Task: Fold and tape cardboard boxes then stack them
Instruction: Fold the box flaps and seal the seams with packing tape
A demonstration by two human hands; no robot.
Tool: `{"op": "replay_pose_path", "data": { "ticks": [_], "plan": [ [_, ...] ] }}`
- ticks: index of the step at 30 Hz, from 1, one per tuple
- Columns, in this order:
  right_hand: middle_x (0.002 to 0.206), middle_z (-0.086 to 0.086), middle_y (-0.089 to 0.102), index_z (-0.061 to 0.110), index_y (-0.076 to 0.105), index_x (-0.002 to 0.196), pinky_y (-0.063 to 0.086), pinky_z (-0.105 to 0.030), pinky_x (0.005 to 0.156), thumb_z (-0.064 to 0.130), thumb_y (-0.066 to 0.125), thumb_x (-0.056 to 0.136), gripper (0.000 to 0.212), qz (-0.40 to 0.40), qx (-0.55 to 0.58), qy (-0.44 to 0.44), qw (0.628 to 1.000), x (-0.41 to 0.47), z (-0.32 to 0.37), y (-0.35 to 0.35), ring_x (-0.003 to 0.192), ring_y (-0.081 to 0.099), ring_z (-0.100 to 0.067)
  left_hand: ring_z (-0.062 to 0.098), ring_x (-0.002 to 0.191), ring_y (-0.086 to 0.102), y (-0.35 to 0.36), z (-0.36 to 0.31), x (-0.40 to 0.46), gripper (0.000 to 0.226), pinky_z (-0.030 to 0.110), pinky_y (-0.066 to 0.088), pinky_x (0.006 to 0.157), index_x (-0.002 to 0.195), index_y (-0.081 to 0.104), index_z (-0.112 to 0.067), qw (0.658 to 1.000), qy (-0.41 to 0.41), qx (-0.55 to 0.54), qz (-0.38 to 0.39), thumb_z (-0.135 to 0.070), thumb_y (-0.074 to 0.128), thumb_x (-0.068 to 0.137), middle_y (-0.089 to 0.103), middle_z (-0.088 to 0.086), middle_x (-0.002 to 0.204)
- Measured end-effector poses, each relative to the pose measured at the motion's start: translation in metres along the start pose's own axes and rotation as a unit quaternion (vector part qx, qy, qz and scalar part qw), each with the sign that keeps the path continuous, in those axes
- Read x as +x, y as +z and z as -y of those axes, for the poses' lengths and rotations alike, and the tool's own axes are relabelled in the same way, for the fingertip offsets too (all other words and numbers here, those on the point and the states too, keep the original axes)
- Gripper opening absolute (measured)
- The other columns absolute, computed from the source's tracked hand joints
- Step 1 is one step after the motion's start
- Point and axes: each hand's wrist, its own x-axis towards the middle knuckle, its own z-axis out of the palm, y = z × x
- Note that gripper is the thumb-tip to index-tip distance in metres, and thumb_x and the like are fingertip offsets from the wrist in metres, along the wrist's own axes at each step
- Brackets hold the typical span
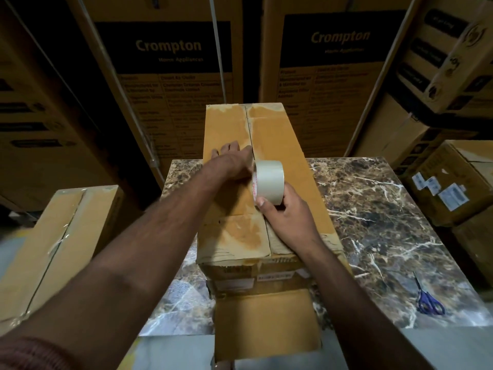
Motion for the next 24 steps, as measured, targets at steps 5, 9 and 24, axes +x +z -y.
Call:
{"op": "replay_pose_path", "data": {
  "ticks": [5, 9, 24],
  "plan": [
    [0.101, 0.012, 0.068, 0.019, 0.061, 0.118, 0.051, -0.018, 0.066, 0.028, 0.068, 0.095, 0.025, 0.009, 0.04, -0.009, 0.999, -0.006, 0.007, -0.002, 0.088, 0.065, 0.002, 0.038, 0.152, 0.006, 0.012, -0.001, -0.005, 0.075, 0.063, 0.003, 0.12, 0.145, 0.033, -0.028, 0.999, -0.029, 0.011, -0.041, -0.033, 0.075, 0.083, 0.008, 0.016, 0.165],
    [0.092, 0.005, 0.069, 0.016, 0.062, 0.108, 0.05, -0.017, 0.06, 0.024, 0.068, 0.096, 0.015, -0.008, 0.078, -0.024, 0.997, -0.03, 0.007, -0.01, 0.08, 0.067, -0.003, 0.038, 0.151, 0.008, 0.019, -0.003, -0.011, 0.07, 0.065, 0.004, 0.119, 0.148, 0.033, -0.026, 0.998, -0.023, 0.003, -0.054, -0.052, 0.062, 0.091, 0.011, 0.017, 0.165],
    [0.091, 0.007, 0.072, 0.027, 0.06, 0.116, 0.059, -0.048, 0.065, 0.079, 0.052, 0.081, 0.063, -0.021, 0.046, -0.006, 0.999, -0.056, 0.0, -0.005, 0.081, 0.07, -0.009, 0.033, 0.151, 0.009, 0.021, -0.011, -0.011, 0.083, 0.07, 0.001, 0.114, 0.155, 0.023, -0.021, 0.995, -0.042, -0.031, -0.086, -0.067, 0.05, 0.091, 0.008, 0.014, 0.165]
  ]
}}
